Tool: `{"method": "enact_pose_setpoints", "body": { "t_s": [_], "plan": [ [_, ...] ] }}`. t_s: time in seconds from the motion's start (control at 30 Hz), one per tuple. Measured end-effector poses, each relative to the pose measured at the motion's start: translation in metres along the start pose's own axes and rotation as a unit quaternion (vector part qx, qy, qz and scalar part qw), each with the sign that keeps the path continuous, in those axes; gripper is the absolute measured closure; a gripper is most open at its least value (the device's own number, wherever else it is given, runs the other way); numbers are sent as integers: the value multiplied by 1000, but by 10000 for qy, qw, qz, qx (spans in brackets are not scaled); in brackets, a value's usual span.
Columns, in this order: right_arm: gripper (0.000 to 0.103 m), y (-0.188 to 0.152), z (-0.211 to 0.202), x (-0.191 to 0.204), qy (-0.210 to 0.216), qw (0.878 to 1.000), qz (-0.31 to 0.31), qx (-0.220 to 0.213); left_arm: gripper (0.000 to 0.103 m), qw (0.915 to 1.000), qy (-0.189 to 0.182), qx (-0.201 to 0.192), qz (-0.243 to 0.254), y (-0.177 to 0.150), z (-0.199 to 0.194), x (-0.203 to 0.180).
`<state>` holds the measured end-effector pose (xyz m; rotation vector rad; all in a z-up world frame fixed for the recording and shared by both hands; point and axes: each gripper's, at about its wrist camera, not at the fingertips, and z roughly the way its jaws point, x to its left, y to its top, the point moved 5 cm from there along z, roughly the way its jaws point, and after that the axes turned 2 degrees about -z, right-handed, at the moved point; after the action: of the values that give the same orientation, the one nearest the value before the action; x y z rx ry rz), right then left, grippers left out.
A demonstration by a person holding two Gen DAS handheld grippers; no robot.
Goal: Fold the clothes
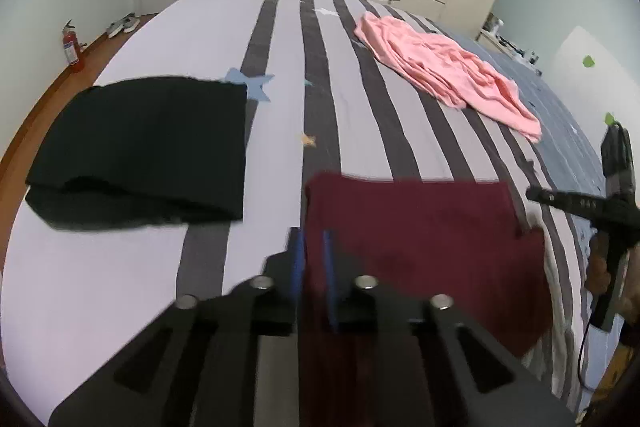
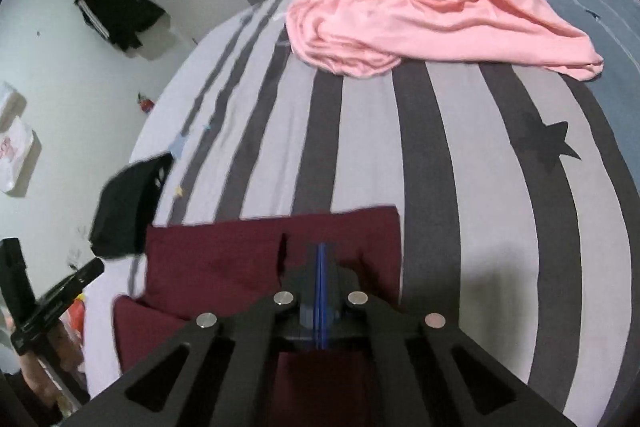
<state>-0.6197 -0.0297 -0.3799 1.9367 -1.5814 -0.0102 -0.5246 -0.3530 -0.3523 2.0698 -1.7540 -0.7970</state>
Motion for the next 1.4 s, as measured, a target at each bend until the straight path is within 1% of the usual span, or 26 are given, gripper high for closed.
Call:
{"method": "enact_pose_setpoints", "body": {
  "t_s": [0.03, 0.07, 0.1, 0.13, 0.17, 0.2, 0.23, 0.27, 0.33, 0.47, 0.5, 0.57, 0.6, 0.7, 0.73, 0.77, 0.8, 0.83, 0.87, 0.97, 1.03, 1.2, 1.27, 1.4],
  "plan": [
    [99, -5, -3, 1, -22, 10000, -75, -9, 73, 10000, -20, 39, 20, -7, -3, -1],
    [99, -11, -7, 3, -53, 9998, -174, -31, 60, 9999, -62, 74, 60, -13, -4, -3],
    [98, -18, -12, 5, -84, 9995, -287, -64, 53, 9998, -113, 81, 129, -19, -6, -7],
    [90, -25, -18, 6, -81, 9992, -377, -92, 48, 9996, -164, 89, 198, -25, -8, -10],
    [76, -34, -24, 6, -51, 9989, -449, -114, 47, 9994, -209, 106, 262, -31, -9, -14],
    [69, -42, -29, 6, -47, 9987, -487, -131, 47, 9992, -222, 178, 292, -36, -6, -16],
    [58, -49, -33, 4, -62, 9986, -499, -144, 47, 9990, -242, 234, 307, -39, -3, -18],
    [56, -55, -36, 3, -52, 9987, -496, -141, 47, 9987, -262, 283, 323, -42, 1, -20],
    [56, -66, -36, 0, -12, 9987, -500, -65, 47, 9985, -293, 292, 354, -42, 6, -22],
    [56, -76, -26, 1, 49, 9981, -603, 70, 48, 9984, -431, 244, 289, -37, 13, -22],
    [56, -77, -22, 3, 53, 9977, -661, 101, 50, 9982, -464, 214, 307, -36, 14, -23],
    [56, -77, -16, 8, 87, 9968, -783, 146, 60, 9982, -467, 183, 341, -36, 16, -24],
    [56, -75, -12, 11, 99, 9961, -858, 157, 63, 9982, -445, 178, 357, -36, 17, -25],
    [65, -72, -3, 17, 59, 9948, -998, 181, 70, 9983, -379, 163, 408, -38, 19, -28],
    [71, -71, -1, 17, 31, 9949, -992, 186, 73, 9983, -357, 158, 424, -38, 20, -29],
    [79, -70, 1, 16, -4, 9950, -981, 191, 82, 9983, -335, 153, 441, -38, 21, -29],
    [84, -68, 1, 16, -56, 9949, -994, 168, 87, 9984, -313, 148, 458, -39, 21, -30],
    [90, -67, 0, 17, -98, 9948, -1009, 135, 90, 9983, -291, 143, 474, -39, 22, -31],
    [94, -67, -2, 18, -120, 9948, -1010, 109, 91, 9983, -269, 138, 491, -39, 23, -32],
    [97, -62, -11, 21, -157, 9951, -971, -39, 94, 9985, -223, 110, 484, -39, 22, -33],
    [98, -57, -20, 24, -165, 9955, -919, -182, 94, 9987, -231, 16, 447, -33, 15, -34],
    [98, -39, -43, 29, -139, 9955, -766, -544, 95, 9978, -337, -443, 353, 0, -12, -39],
    [98, -28, -47, 28, -118, 9952, -702, -669, 95, 9971, -355, -542, 411, 16, -12, -42],
    [98, -4, -34, 21, -229, 9951, -639, -725, 95, 9962, -285, -539, 627, 41, 9, -48]
  ]
}}
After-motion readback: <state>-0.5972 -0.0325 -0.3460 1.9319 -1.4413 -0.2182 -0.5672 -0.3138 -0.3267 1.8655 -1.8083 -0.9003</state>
